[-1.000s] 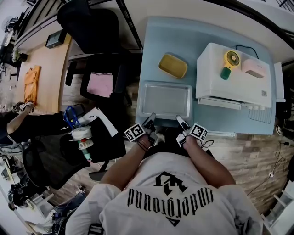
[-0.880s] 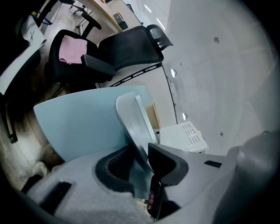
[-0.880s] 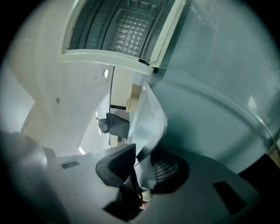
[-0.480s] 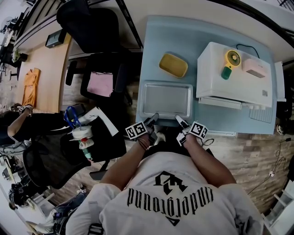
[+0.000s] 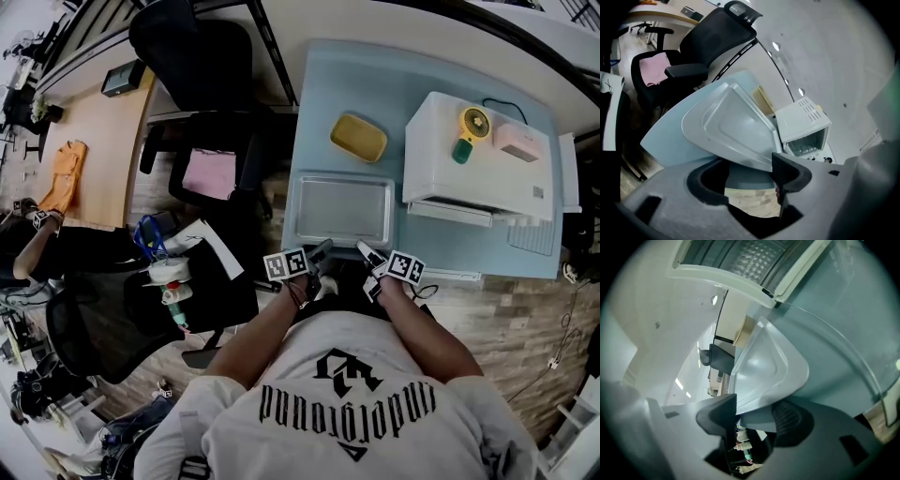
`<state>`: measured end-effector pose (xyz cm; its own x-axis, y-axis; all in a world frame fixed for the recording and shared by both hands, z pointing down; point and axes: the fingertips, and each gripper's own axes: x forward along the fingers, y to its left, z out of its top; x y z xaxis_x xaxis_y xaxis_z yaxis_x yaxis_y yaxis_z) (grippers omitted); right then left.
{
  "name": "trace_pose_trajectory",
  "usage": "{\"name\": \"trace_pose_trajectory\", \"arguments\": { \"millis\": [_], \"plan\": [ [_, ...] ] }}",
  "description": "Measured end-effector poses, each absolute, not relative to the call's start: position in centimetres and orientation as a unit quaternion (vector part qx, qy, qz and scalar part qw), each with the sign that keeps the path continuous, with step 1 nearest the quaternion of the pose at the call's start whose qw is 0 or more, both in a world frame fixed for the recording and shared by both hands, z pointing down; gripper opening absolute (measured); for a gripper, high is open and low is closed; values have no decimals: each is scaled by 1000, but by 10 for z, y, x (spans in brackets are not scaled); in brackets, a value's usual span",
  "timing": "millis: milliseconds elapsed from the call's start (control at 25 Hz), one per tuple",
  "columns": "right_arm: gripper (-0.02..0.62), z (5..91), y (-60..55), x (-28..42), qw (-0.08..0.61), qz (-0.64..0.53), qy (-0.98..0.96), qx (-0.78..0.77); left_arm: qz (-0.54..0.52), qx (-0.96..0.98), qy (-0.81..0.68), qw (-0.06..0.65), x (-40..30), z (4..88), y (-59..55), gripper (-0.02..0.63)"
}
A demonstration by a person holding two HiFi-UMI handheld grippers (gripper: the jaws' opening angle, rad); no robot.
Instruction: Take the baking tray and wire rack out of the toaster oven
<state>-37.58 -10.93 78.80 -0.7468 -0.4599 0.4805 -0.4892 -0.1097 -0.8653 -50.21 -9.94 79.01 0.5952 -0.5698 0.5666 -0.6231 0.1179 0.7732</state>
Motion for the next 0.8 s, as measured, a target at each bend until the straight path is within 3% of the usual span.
{"name": "trace_pose_trajectory", "arguments": {
  "millis": [400,800],
  "plan": [
    [268,786,-84,-379,82,625,-689,356,83,675,-441,585,-507,785,-76,324],
    [262,764,-72,-381,79,581,-721,369,87,711,-440,541,-515,762,-66,325]
  ]
}}
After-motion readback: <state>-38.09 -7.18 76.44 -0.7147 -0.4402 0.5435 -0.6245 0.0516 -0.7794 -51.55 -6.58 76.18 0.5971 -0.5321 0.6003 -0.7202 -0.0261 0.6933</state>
